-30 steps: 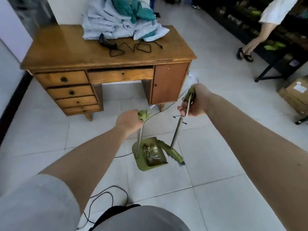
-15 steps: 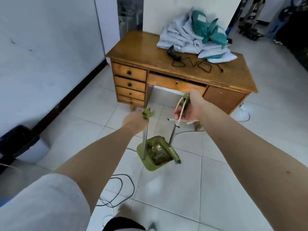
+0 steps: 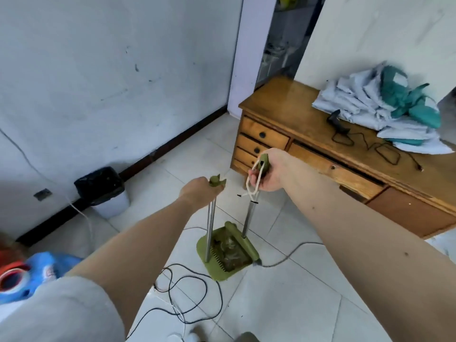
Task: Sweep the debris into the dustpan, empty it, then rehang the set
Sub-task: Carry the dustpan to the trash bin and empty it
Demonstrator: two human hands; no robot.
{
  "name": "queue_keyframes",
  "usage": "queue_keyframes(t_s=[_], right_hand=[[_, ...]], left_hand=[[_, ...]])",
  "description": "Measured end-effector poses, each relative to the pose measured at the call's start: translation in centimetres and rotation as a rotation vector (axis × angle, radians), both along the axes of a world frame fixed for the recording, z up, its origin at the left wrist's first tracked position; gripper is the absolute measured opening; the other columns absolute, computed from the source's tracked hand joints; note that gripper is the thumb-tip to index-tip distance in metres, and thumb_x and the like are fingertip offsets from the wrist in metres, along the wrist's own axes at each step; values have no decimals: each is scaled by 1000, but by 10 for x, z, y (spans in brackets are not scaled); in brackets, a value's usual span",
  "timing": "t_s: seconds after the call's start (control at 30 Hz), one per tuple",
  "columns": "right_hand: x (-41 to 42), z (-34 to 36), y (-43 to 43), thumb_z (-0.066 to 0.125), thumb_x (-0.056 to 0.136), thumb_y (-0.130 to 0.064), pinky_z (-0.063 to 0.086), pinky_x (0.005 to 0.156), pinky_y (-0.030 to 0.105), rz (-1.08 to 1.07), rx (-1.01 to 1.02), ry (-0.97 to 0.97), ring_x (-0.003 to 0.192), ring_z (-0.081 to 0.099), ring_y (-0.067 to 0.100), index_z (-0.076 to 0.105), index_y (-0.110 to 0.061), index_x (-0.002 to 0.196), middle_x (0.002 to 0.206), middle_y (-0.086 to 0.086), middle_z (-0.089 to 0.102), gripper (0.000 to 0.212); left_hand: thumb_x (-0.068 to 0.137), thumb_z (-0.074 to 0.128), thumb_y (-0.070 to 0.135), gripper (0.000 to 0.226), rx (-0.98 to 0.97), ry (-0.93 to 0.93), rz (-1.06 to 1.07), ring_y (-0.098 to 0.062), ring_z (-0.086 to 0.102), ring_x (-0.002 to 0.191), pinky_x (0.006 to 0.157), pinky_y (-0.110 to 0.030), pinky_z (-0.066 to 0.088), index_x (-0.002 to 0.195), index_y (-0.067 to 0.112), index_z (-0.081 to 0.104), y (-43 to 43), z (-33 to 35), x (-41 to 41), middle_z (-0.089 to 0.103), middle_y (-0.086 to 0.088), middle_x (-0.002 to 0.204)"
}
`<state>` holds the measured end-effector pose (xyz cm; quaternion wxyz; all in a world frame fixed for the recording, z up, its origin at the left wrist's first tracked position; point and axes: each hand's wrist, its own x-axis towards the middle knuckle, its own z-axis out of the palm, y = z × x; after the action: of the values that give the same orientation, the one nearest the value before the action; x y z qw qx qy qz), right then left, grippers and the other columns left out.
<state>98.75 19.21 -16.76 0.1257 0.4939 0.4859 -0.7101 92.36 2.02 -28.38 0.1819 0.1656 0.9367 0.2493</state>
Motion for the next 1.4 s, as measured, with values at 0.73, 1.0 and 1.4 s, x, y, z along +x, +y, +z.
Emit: queue_keyframes(t_s=[0.73,1.0,1.4], right_hand=[[-319,-13,-122,38,72,-12,39,42,21,640,102,102,29,34,14,35,-16,63,41,2,33,11],[-414,1,-133,35,73,-10,29,49,20,800,140,150,43,30,17,33,-15,59,51,3,31,15],[-491,-15,-192,34,72,-8,32,44,19,791,62,137,31,31,16,33,-13,53,45,4,32,20]], left_hand=[[88,42,62,55,3,16,824,-21,55,57,49,-26,37,74,11,57,-150,2,-185,57,-3,64],[89,45,56,54,126,87,1151,-27,60,57,45,-27,35,64,10,57,-159,23,-232,60,-7,60],[91,44,54,53,122,75,1246,-26,57,57,46,-27,35,71,7,60,-204,20,-306,57,-6,59]])
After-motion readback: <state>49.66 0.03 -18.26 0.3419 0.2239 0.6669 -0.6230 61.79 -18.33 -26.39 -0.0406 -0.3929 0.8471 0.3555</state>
